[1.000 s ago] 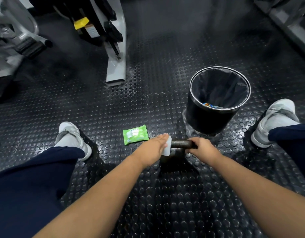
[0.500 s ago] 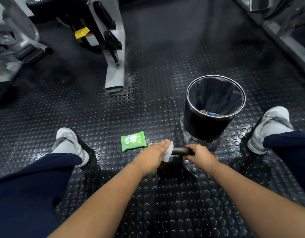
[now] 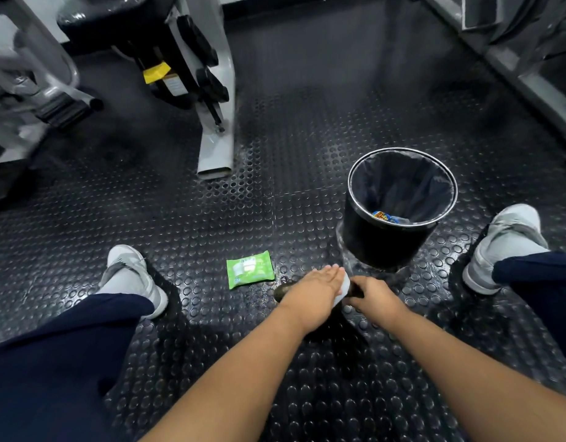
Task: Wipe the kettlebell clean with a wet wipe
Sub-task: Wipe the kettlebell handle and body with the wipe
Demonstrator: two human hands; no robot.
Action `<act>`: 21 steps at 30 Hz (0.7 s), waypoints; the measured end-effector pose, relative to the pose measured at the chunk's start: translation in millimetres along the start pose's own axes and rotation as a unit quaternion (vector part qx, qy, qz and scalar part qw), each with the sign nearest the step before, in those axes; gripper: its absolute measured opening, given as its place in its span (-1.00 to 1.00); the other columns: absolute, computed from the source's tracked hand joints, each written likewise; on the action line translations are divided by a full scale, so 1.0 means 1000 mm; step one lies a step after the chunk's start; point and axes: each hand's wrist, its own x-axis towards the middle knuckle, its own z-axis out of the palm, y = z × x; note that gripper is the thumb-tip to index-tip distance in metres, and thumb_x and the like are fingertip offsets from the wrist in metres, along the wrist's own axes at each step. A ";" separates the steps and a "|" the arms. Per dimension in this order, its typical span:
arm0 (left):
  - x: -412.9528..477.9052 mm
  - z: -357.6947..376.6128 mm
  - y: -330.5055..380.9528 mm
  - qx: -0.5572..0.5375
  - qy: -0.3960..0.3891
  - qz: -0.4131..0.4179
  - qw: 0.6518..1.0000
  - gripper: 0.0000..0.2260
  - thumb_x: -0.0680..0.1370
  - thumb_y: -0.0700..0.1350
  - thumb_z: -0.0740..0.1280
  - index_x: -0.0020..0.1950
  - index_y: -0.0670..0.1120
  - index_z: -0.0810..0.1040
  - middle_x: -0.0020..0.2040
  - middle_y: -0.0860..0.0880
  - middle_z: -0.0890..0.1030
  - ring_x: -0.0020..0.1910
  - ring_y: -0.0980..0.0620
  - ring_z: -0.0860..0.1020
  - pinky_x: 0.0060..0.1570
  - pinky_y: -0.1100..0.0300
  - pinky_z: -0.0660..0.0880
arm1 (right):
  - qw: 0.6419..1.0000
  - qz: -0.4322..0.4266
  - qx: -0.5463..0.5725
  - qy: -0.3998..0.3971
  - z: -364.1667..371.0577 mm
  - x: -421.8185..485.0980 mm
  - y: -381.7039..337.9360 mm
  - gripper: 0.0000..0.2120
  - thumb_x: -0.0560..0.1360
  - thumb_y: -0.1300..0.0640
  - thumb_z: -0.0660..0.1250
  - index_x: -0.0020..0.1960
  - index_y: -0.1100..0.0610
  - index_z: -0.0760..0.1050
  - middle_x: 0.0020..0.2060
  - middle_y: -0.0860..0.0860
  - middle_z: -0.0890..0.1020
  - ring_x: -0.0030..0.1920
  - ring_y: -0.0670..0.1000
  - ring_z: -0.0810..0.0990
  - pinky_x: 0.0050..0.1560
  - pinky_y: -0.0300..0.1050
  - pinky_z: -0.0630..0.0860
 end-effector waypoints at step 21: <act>-0.003 0.002 -0.010 -0.003 0.020 0.026 0.999 -0.52 0.77 -0.06 0.00 0.69 -0.11 0.03 0.68 -0.05 0.06 0.66 0.03 0.01 0.55 0.23 -0.19 | 1.000 0.004 0.027 0.013 -0.001 -0.008 -0.005 -0.73 0.40 0.22 0.51 0.05 -0.01 0.62 -0.16 -0.12 0.69 -0.13 -0.13 0.64 -0.04 -0.26 0.51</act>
